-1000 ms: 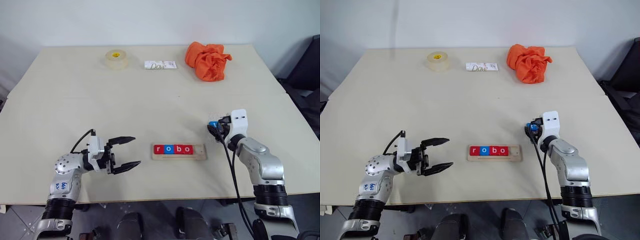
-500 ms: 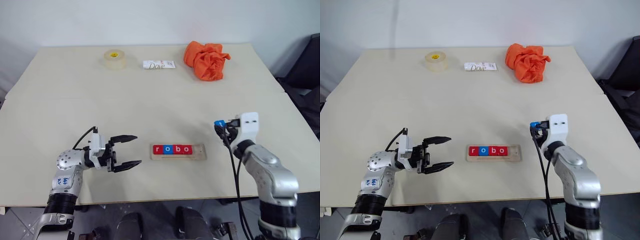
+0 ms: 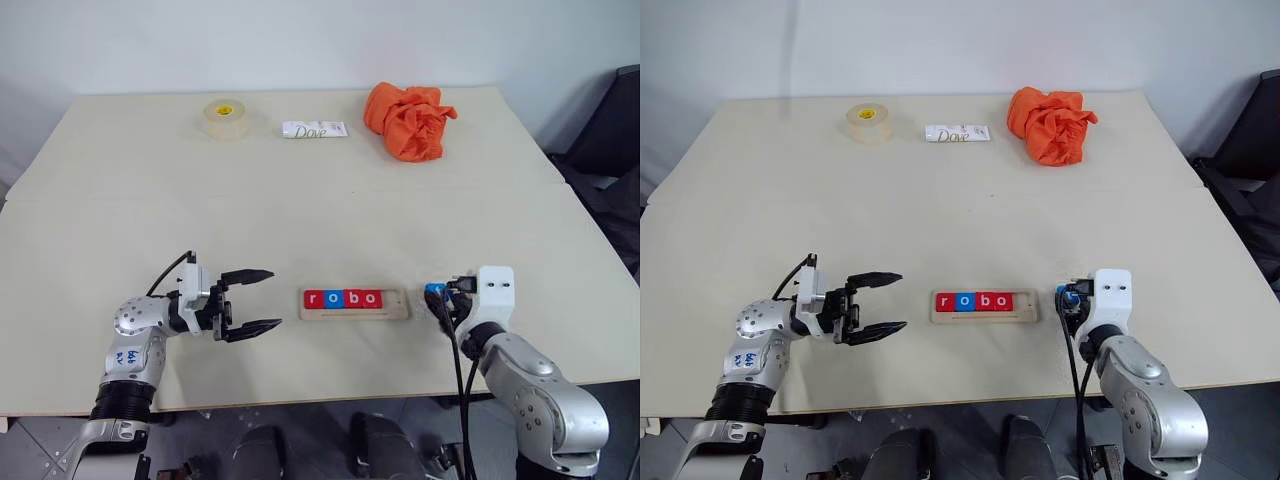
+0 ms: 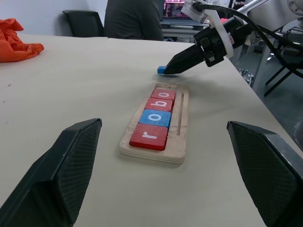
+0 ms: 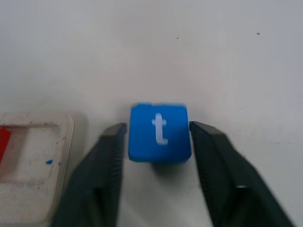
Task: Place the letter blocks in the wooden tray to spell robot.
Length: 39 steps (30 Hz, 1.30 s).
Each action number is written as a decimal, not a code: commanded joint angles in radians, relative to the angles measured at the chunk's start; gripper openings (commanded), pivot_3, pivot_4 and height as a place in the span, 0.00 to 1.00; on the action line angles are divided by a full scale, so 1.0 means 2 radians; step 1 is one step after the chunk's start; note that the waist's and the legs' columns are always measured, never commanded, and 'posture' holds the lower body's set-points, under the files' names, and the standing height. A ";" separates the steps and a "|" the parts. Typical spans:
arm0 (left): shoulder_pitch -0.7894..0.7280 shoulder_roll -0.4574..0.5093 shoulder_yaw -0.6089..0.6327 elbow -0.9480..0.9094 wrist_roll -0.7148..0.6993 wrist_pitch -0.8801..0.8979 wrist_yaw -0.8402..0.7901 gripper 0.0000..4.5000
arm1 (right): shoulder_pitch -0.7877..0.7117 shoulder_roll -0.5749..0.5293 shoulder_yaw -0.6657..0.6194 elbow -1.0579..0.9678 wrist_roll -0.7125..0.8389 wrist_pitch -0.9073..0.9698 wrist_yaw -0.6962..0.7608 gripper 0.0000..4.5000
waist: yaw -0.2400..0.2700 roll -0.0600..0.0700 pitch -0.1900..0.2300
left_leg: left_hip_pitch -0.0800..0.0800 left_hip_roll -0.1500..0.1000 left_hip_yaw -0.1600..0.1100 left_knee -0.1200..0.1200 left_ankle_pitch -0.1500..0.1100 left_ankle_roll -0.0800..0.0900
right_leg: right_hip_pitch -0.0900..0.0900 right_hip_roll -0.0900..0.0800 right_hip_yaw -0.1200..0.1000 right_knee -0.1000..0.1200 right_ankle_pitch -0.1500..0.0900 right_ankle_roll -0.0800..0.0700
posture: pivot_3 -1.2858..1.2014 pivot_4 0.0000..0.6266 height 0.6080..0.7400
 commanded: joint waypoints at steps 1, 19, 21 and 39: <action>-0.005 0.001 0.001 -0.011 -0.004 -0.001 -0.002 1.00 | 0.000 -0.008 -0.014 -0.017 0.006 -0.006 0.005 0.78 | 0.000 0.000 0.000 | 0.000 0.000 0.000 0.000 0.000 0.000 | 0.000 0.000 0.000 0.000 0.000 0.000 | 0.52 0.24 1.00; 0.027 -0.015 -0.003 -0.048 -0.005 -0.003 0.023 1.00 | -0.130 -0.412 0.123 0.185 -0.006 -0.196 0.450 1.00 | -0.001 -0.001 0.000 | 0.000 0.000 0.000 0.000 0.000 0.000 | 0.000 0.000 0.000 -0.001 0.000 0.000 | 0.52 0.24 1.00; 0.037 -0.016 -0.001 -0.059 -0.005 -0.003 0.031 1.00 | -0.162 -0.426 0.165 0.239 -0.035 -0.237 0.494 1.00 | 0.000 -0.001 0.000 | 0.000 0.000 0.000 0.000 0.000 0.000 | 0.000 0.000 0.000 -0.001 0.000 0.000 | 0.52 0.24 1.00; 0.117 -0.004 0.017 -0.146 -0.013 0.008 0.082 1.00 | -0.243 -0.382 0.235 0.386 -0.121 -0.339 0.582 0.39 | 0.000 -0.001 0.000 | 0.000 0.000 0.001 0.001 0.000 0.000 | 0.000 0.000 0.000 0.000 0.000 0.001 | 0.52 0.24 1.00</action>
